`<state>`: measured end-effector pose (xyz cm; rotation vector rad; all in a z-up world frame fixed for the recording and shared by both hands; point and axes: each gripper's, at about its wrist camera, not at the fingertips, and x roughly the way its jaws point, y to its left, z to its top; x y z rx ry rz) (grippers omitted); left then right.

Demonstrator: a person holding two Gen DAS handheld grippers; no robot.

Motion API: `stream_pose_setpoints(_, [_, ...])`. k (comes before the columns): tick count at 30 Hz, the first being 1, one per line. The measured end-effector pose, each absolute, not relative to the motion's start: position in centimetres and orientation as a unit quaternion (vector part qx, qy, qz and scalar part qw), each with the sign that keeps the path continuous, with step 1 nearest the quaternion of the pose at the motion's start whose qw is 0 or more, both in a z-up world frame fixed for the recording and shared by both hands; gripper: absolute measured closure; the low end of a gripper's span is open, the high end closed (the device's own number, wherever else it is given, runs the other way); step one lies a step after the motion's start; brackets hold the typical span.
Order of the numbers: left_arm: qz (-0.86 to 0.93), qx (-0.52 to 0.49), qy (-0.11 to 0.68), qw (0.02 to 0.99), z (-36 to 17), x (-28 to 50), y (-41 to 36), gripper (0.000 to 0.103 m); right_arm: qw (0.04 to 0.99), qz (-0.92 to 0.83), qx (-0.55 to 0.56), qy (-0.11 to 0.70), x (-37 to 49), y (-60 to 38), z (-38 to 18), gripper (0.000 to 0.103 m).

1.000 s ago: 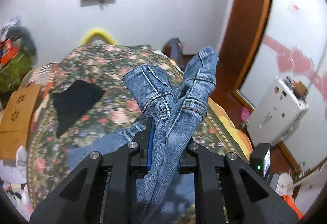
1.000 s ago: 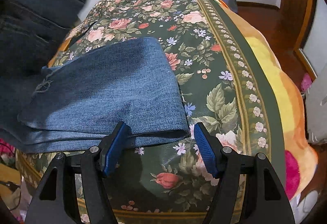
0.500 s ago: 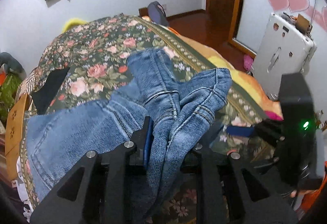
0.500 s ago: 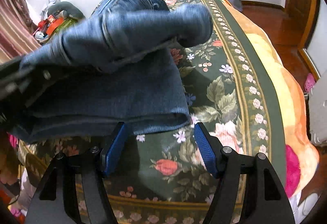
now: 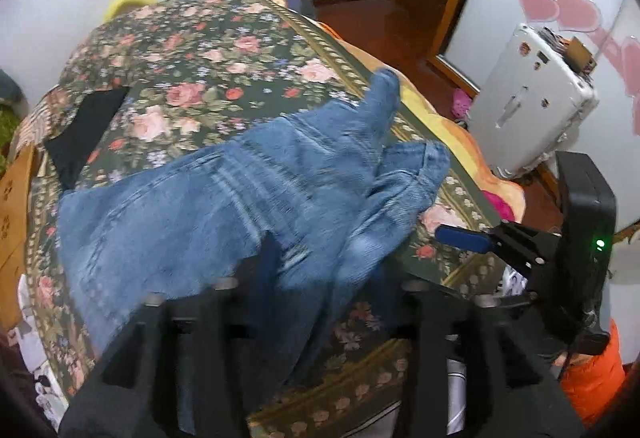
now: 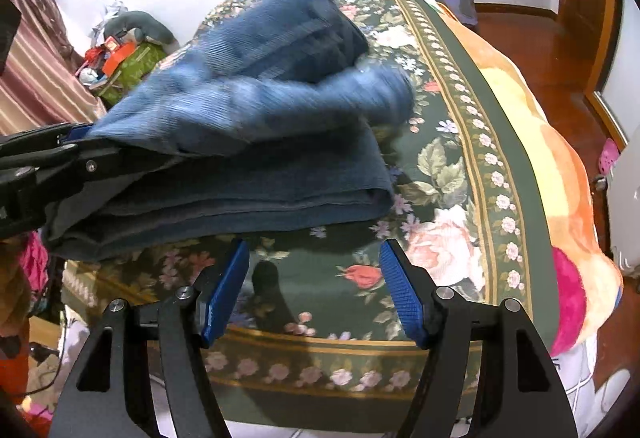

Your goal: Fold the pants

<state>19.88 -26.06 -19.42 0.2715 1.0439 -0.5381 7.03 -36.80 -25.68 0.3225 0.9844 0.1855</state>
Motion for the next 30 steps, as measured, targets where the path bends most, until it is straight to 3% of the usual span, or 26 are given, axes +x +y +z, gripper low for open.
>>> stream_pose_setpoints(2, [-0.239,0.122,0.482,0.834,-19.4,20.3,-26.0,0.038,0.866,0.090,0.155,0.467,7.3,-36.6,-25.7,0.039])
stream_pose_setpoints(14, [-0.264,0.101,0.487,0.827,-17.2,19.6,-23.3,0.035,0.856,0.086,0.164,0.483,7.7,-35.6,-26.2,0.039])
stream_pose_setpoints(19, [-0.195,0.084,0.421,0.882,-14.3,21.2,-18.3,0.014,0.858,0.093,0.158,0.480,7.4,-34.7,-25.5,0.039])
stream_pose_setpoints(21, [-0.159,0.086,0.411,0.894,-14.0,23.1,-16.5,0.014,0.858,0.099,0.159,0.479,7.5,-34.3,-25.4,0.039])
stream_pose_setpoints(25, [-0.099,0.121,0.419,0.894,-15.6,28.9,-14.1,0.014,0.855,0.106,0.156,0.484,8.0,-33.3,-25.6,0.039])
stream_pose_setpoints(30, [-0.078,0.135,0.487,0.859,-20.9,35.7,-12.4,0.014,0.852,0.113,0.154,0.487,9.2,-32.1,-25.7,0.039])
